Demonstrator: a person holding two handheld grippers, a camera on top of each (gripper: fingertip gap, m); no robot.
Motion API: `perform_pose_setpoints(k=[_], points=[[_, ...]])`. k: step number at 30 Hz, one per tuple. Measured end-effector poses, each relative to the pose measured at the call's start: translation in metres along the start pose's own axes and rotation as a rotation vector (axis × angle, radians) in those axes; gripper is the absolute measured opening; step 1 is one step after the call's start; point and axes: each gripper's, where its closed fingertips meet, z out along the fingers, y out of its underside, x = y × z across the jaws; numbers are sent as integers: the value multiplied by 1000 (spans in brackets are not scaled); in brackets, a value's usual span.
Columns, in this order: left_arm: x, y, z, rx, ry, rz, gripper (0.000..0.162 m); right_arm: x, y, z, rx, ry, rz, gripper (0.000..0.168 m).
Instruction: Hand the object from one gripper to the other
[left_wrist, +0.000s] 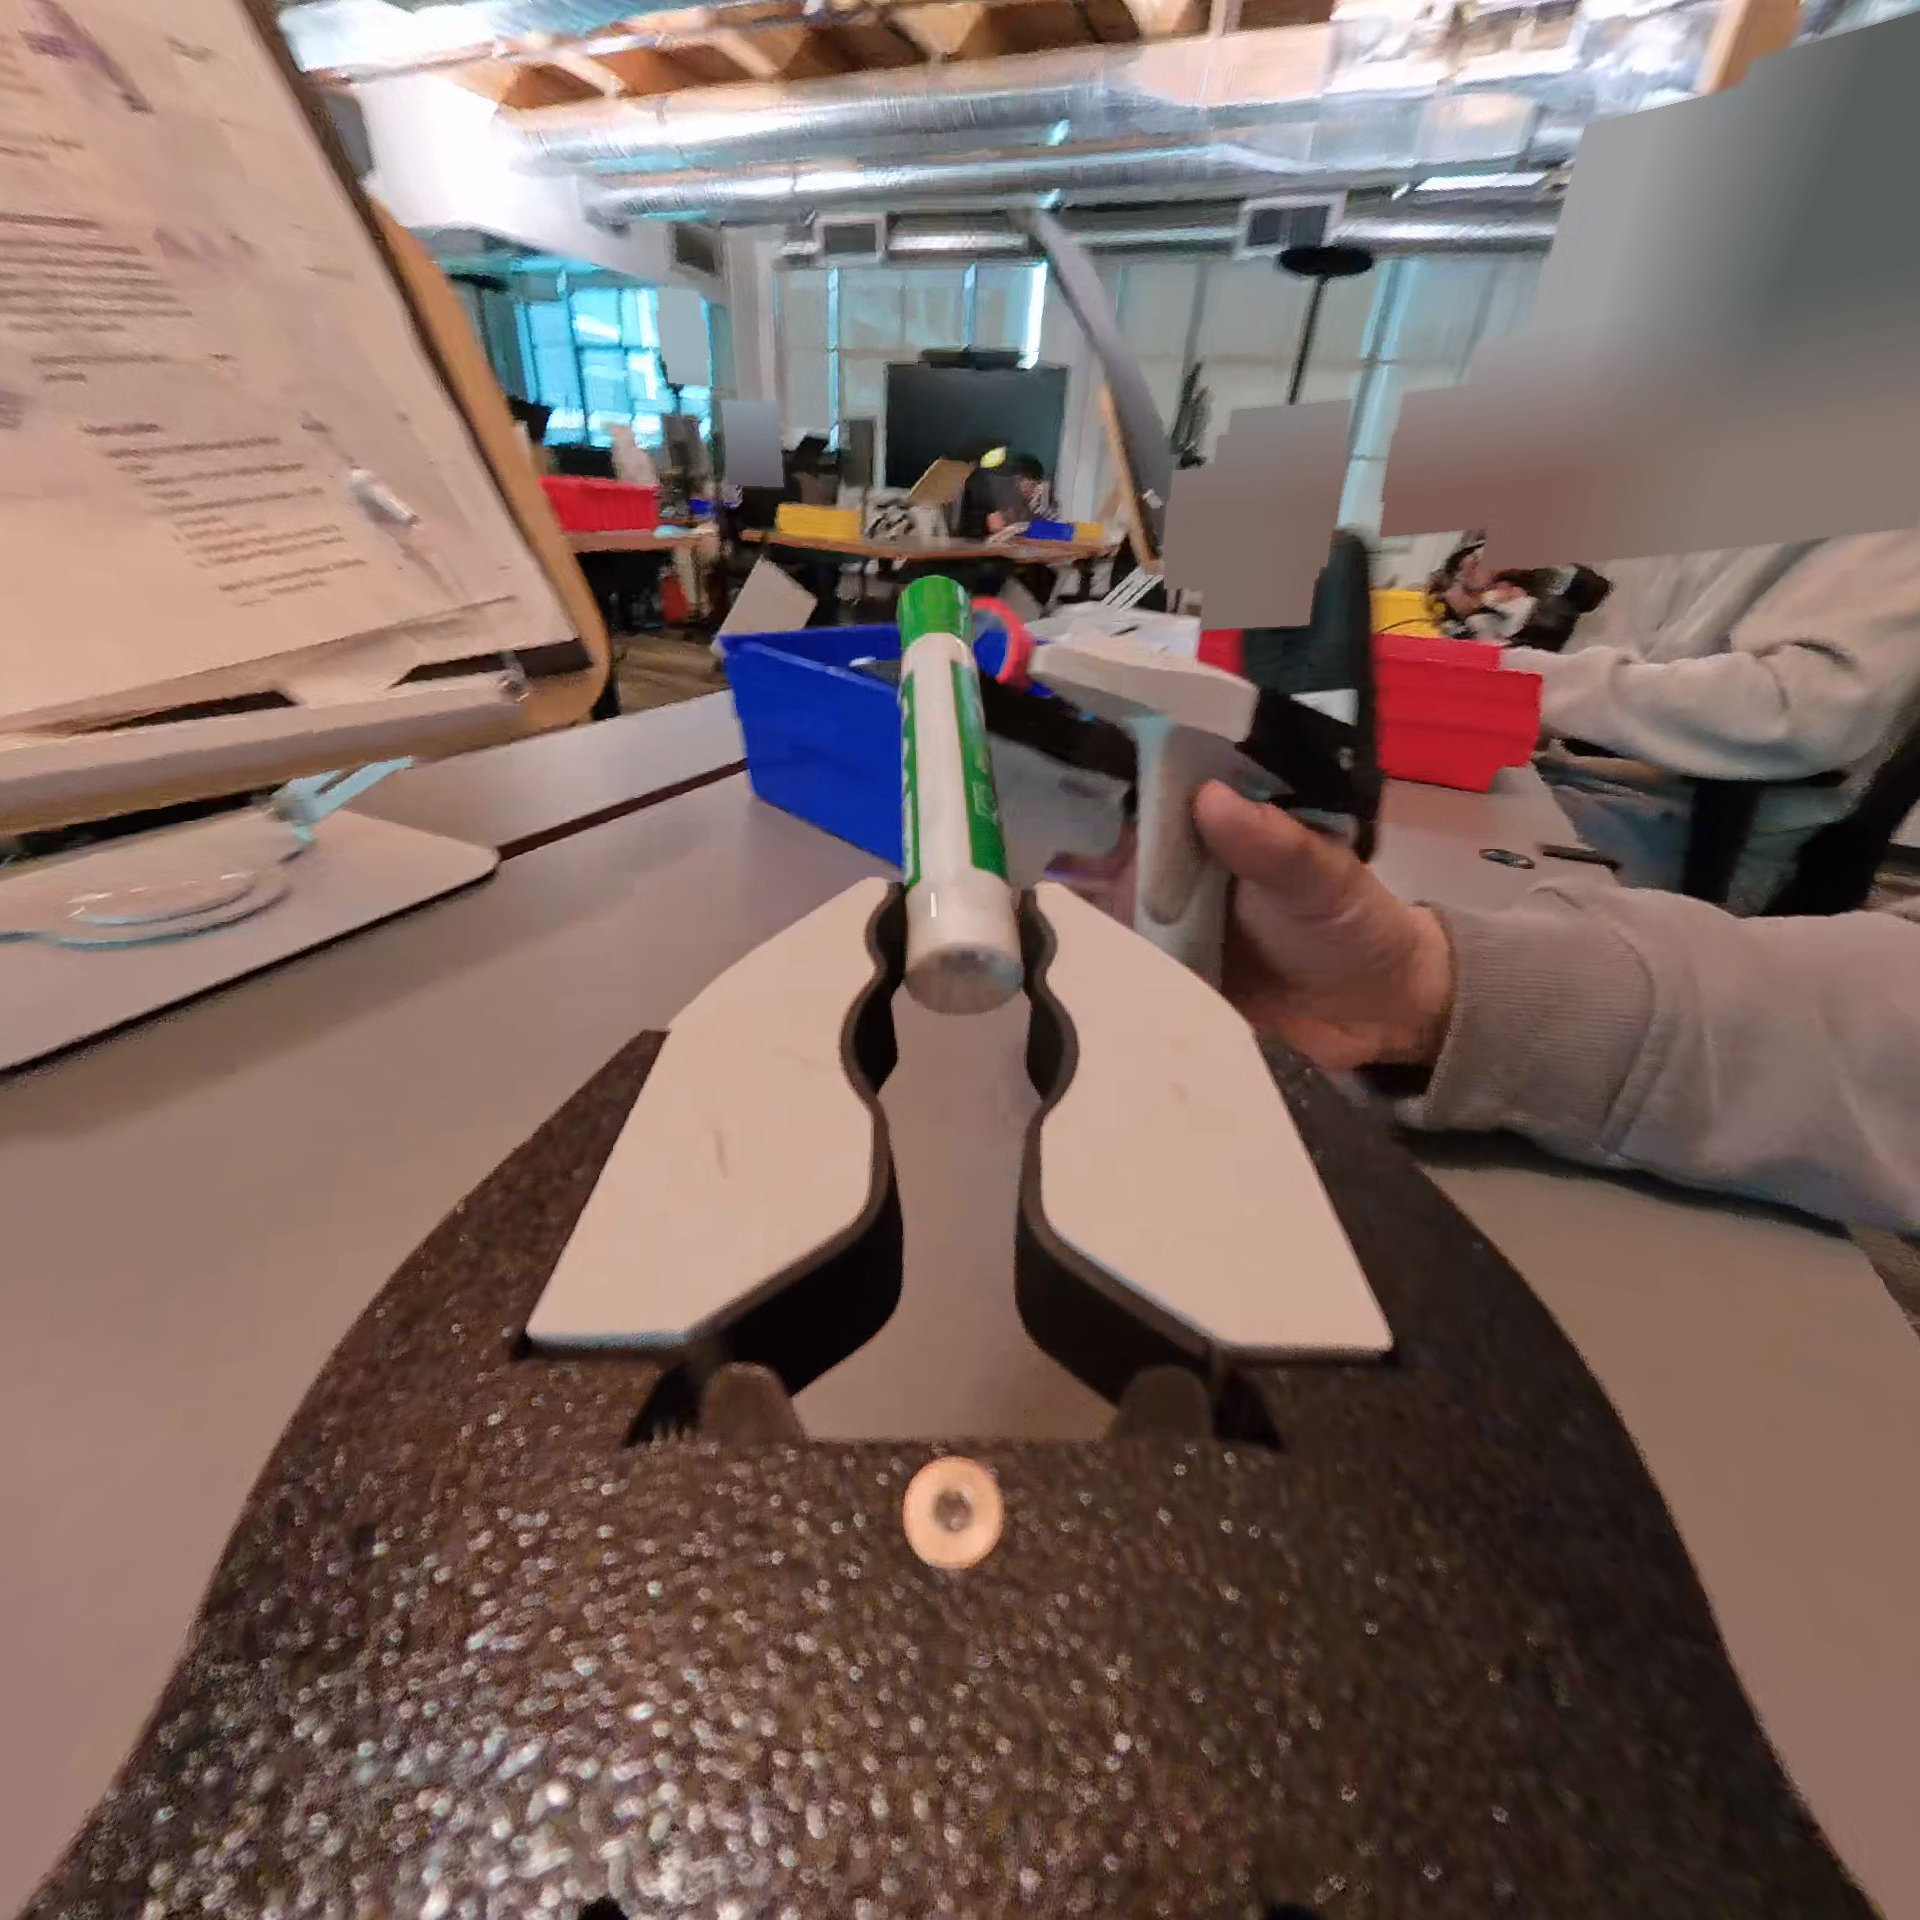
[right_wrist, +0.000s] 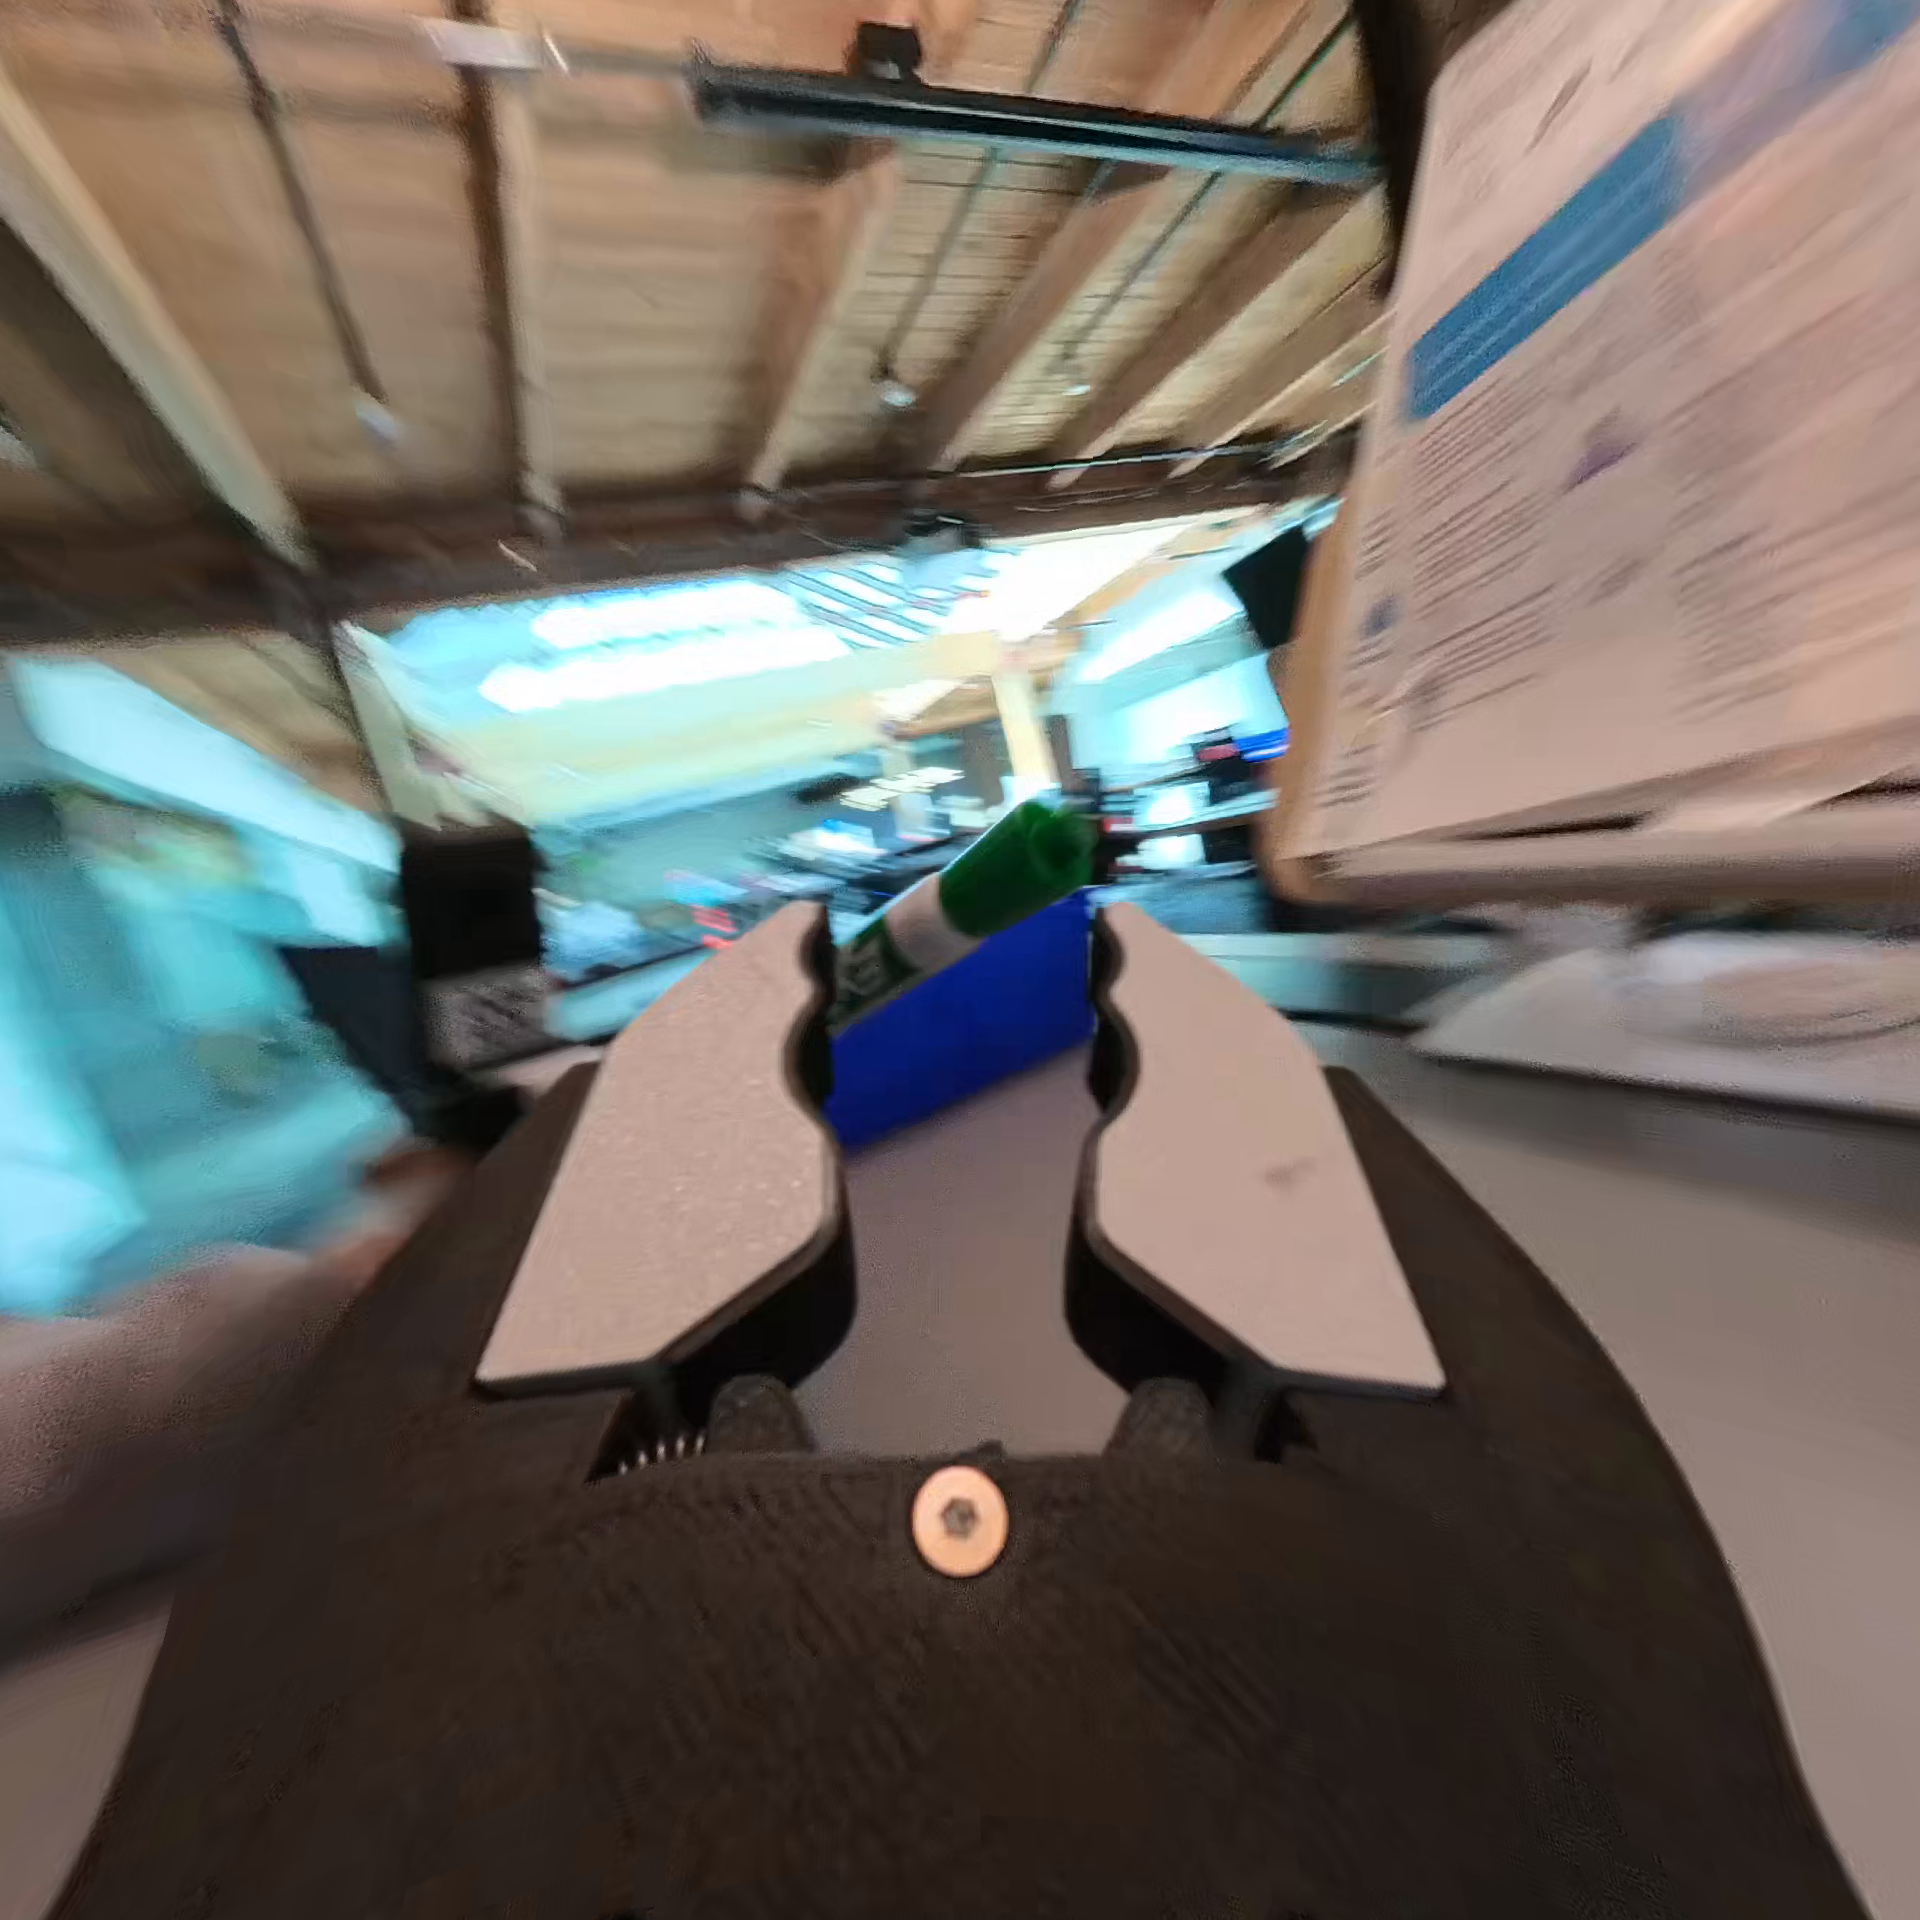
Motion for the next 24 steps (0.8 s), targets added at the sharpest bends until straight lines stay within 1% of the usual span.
perform_pose_setpoints(k=[1, 3, 5, 7, 8, 9, 11, 12, 14, 15, 18, 19, 21, 22, 24], points=[[-5, 0, -3, -28, -14, -9, 20, 7, -1, -3, -34, 66, -176, 55], [-11, -1, -8, -60, -20, -36, 20, 13, 2, -6, -143, 128, -588, 71], [-12, 4, -11, -115, 7, -96, 20, 17, 8, -9, -246, 179, -1001, 81], [-18, 12, -12, -161, -5, -148, 21, 17, 20, -10, -354, 180, -1334, 77], [-17, 16, -12, -179, 5, -172, 21, 16, 26, -9, -391, 174, -1437, 76], [-16, 20, -10, -190, 20, -195, 21, 14, 30, -7, -413, 171, -1489, 73], [-10, 21, -8, -182, 63, -223, 21, 16, 34, -5, -445, 196, -1524, 68], [-5, 20, -7, -179, 90, -234, 21, 19, 35, -5, -468, 214, -1549, 62], [-2, 20, -5, -179, 103, -235, 20, 25, 34, -8, -497, 244, -1597, 42], [-2, 20, -5, -185, 96, -225, 20, 26, 31, -9, -492, 260, -1608, 24], [-3, 16, -6, -153, 95, -196, 20, 26, 32, -10, -508, 239, -1580, 22], [-3, 12, -7, -117, 91, -184, 20, 25, 35, -10, -525, 228, -1552, 22], [-7, -2, -10, -7, 58, -131, 21, 22, 42, -9, -550, 192, -1411, 21], [-9, -10, -12, 54, 38, -98, 27, 19, 45, -8, -546, 174, -1313, 21], [-11, -22, -17, 130, 11, -39, 47, 11, 50, -5, -531, 132, -1086, 21]])
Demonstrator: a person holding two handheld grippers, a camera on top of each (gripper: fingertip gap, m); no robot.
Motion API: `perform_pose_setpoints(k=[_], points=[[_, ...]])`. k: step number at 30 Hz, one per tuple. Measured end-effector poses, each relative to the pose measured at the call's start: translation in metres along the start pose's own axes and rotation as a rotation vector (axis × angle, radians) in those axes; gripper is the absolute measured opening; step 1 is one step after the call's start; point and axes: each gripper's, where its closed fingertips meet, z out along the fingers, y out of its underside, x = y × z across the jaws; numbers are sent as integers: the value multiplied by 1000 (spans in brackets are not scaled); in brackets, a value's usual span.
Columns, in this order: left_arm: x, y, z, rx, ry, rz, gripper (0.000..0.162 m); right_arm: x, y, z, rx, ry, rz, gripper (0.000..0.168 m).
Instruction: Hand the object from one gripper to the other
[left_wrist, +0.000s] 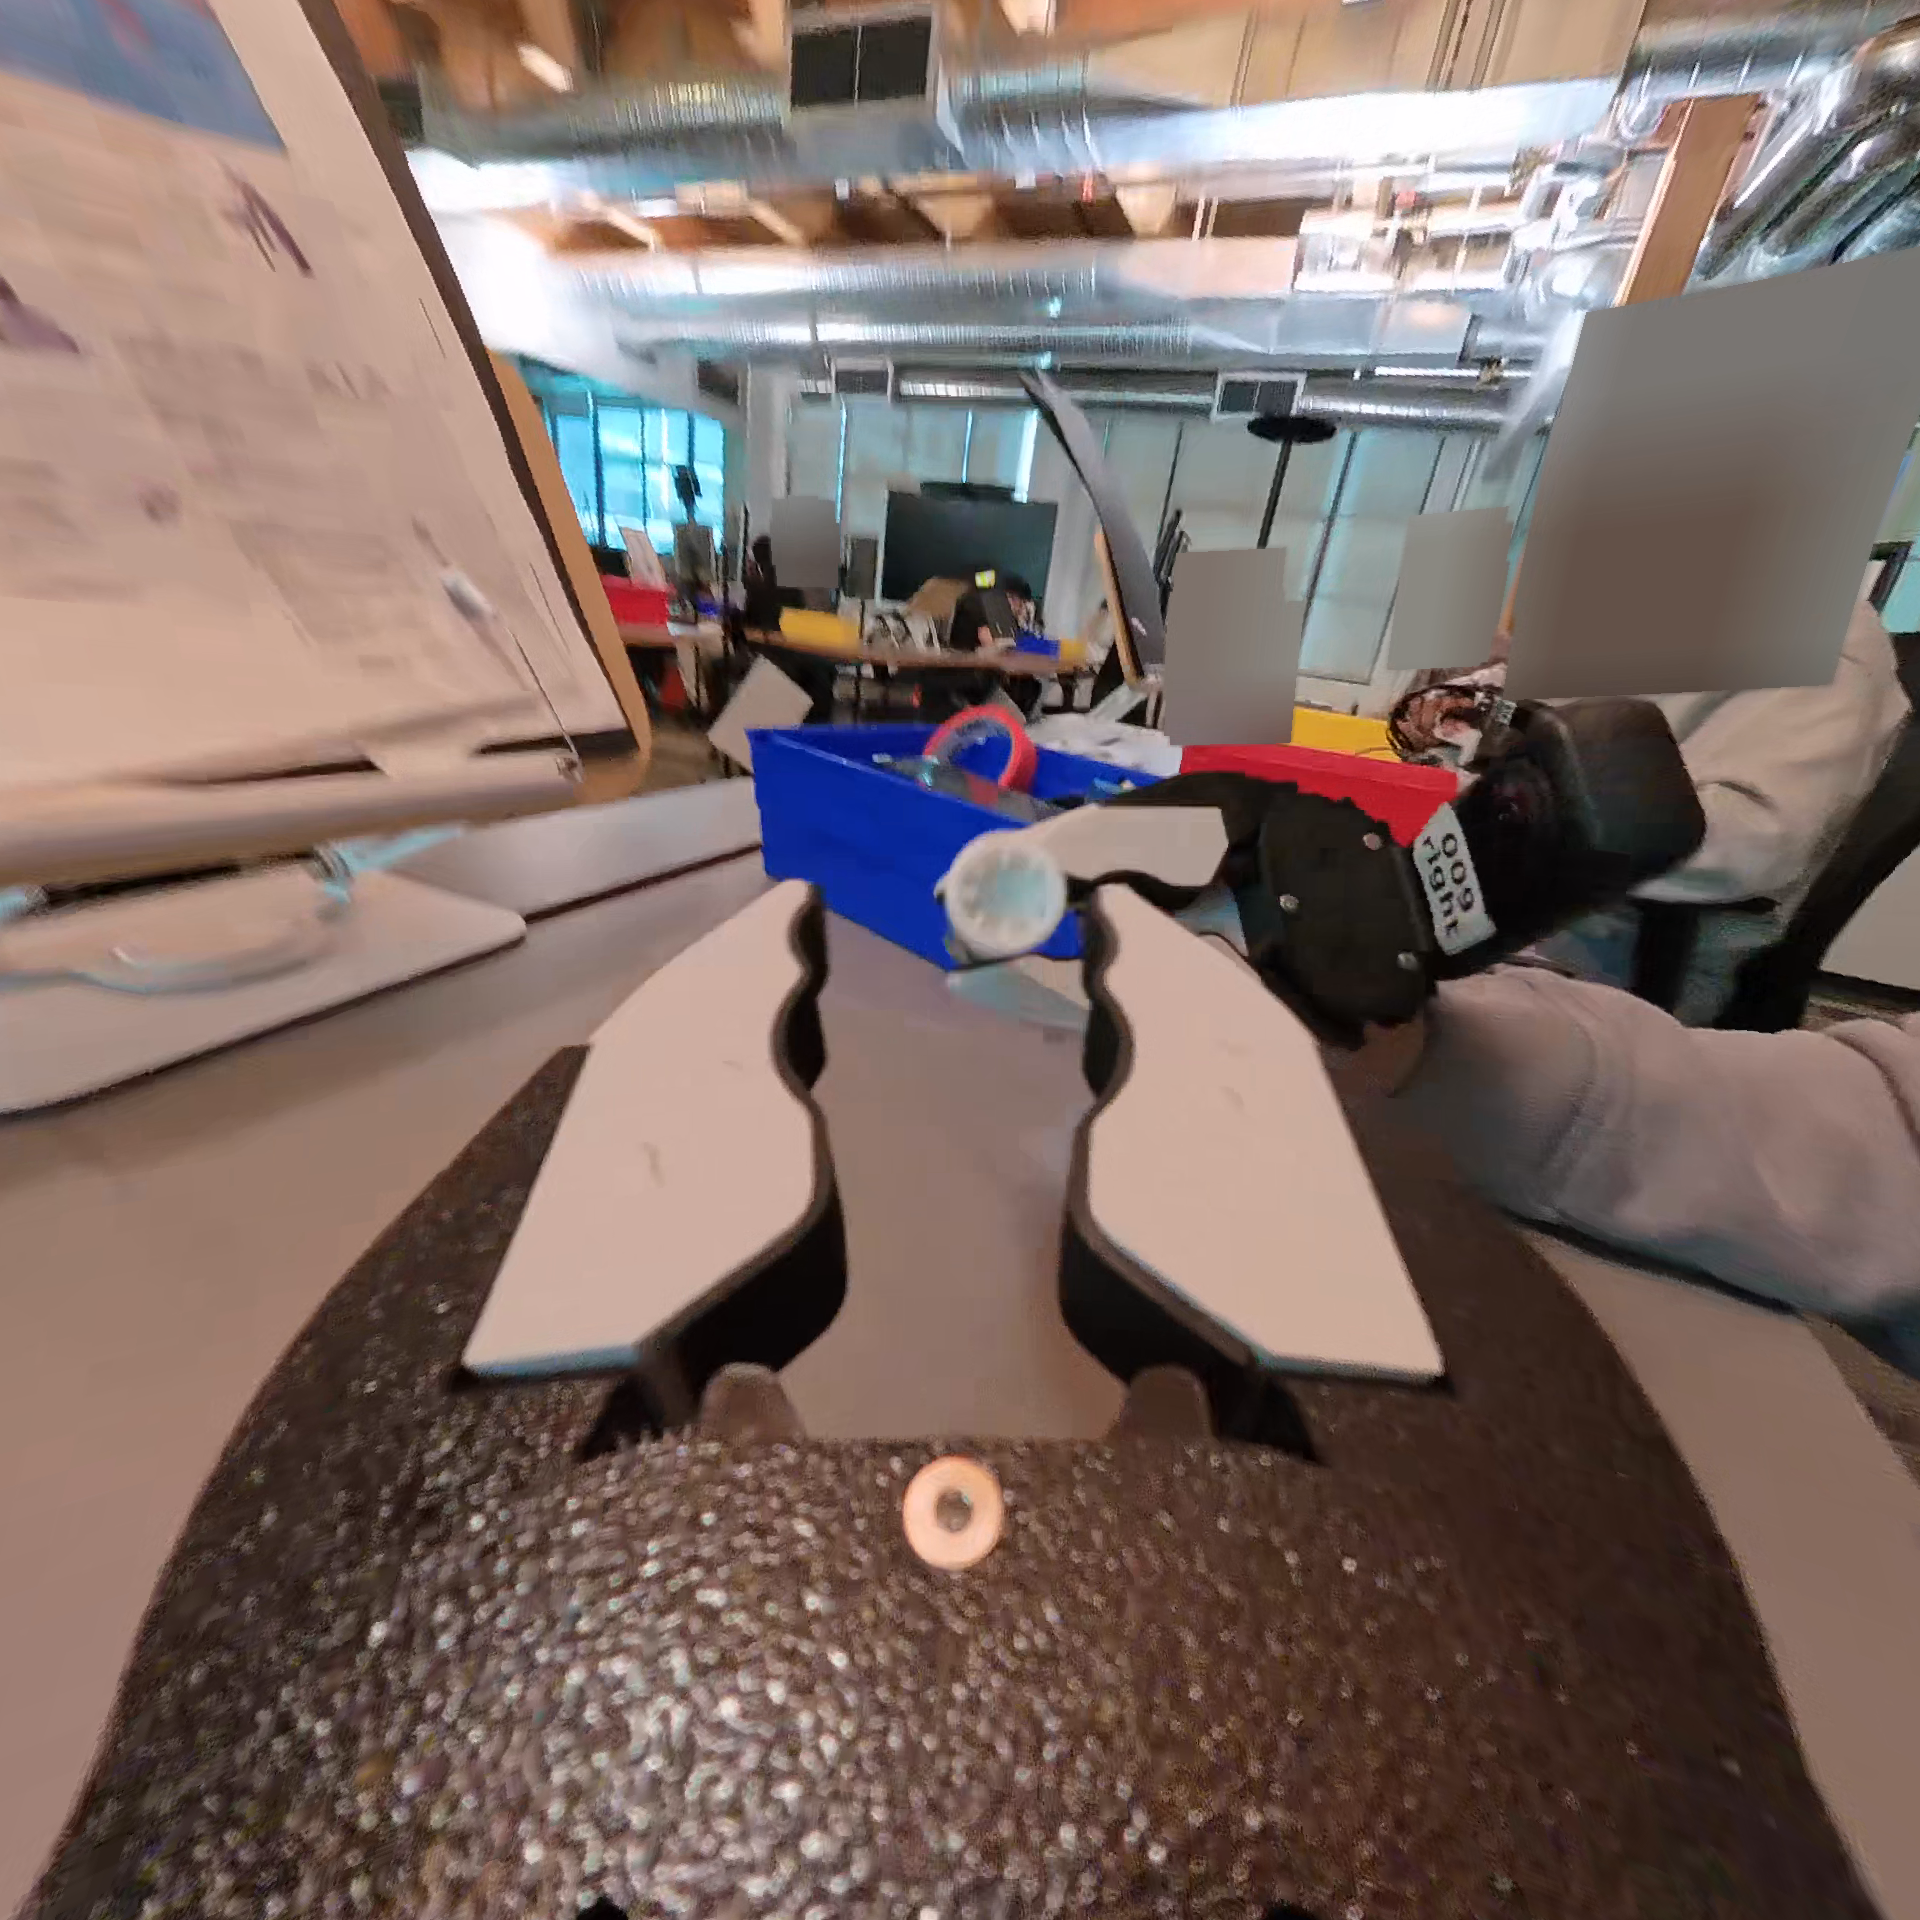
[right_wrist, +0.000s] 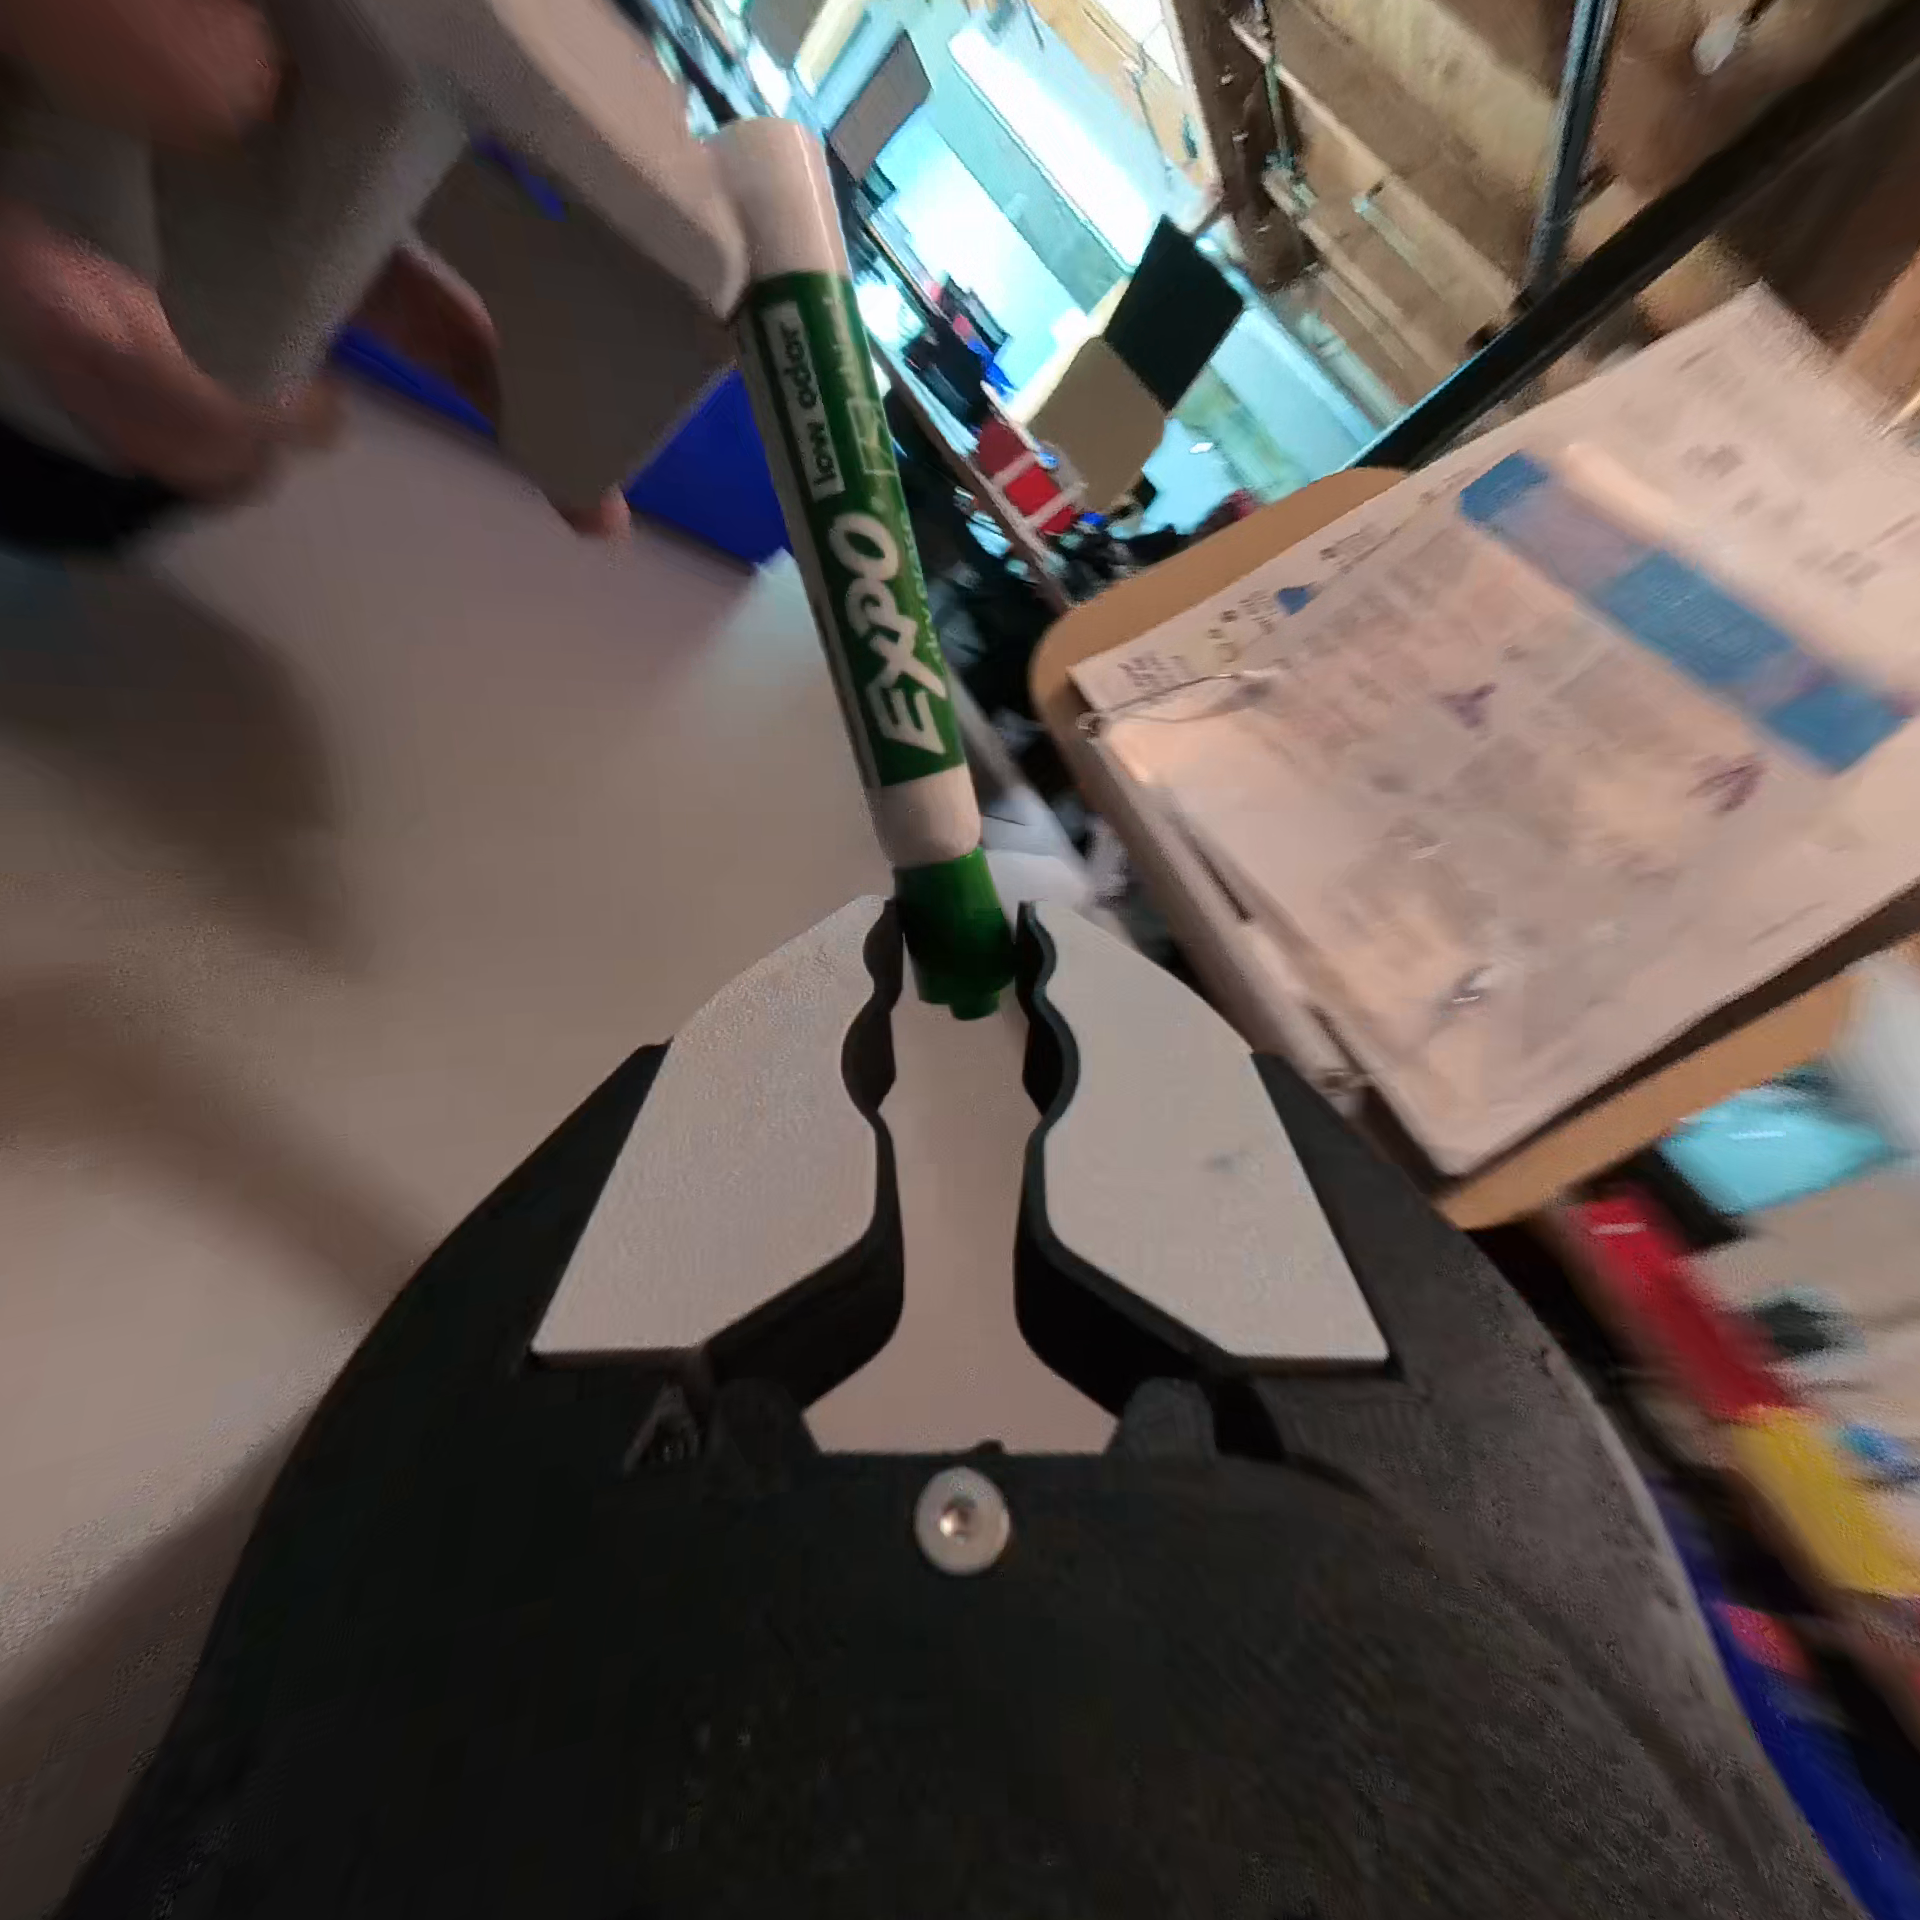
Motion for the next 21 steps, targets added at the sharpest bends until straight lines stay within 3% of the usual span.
perform_pose_setpoints(k=[2, 5, 11, 16, 19, 21], points=[[2, -3, -1, 23, 5, 47, 57, -13, -10, 0, 57, -143, 236, 20], [12, 0, 2, 28, 54, 85, 55, -39, -34, -8, 171, -455, 589, 20], [37, 15, 7, -38, 197, 115, 30, -59, -63, -23, 288, -763, 914, 19], [34, 20, 9, -113, 189, 77, 22, -56, -54, -16, 255, -669, 838, 21], [17, 23, 10, -150, 44, 159, 18, -38, -41, -8, 249, -406, 652, 52], [7, 25, 9, -202, -44, 268, 18, -37, -44, -9, 253, -348, 511, 56]])
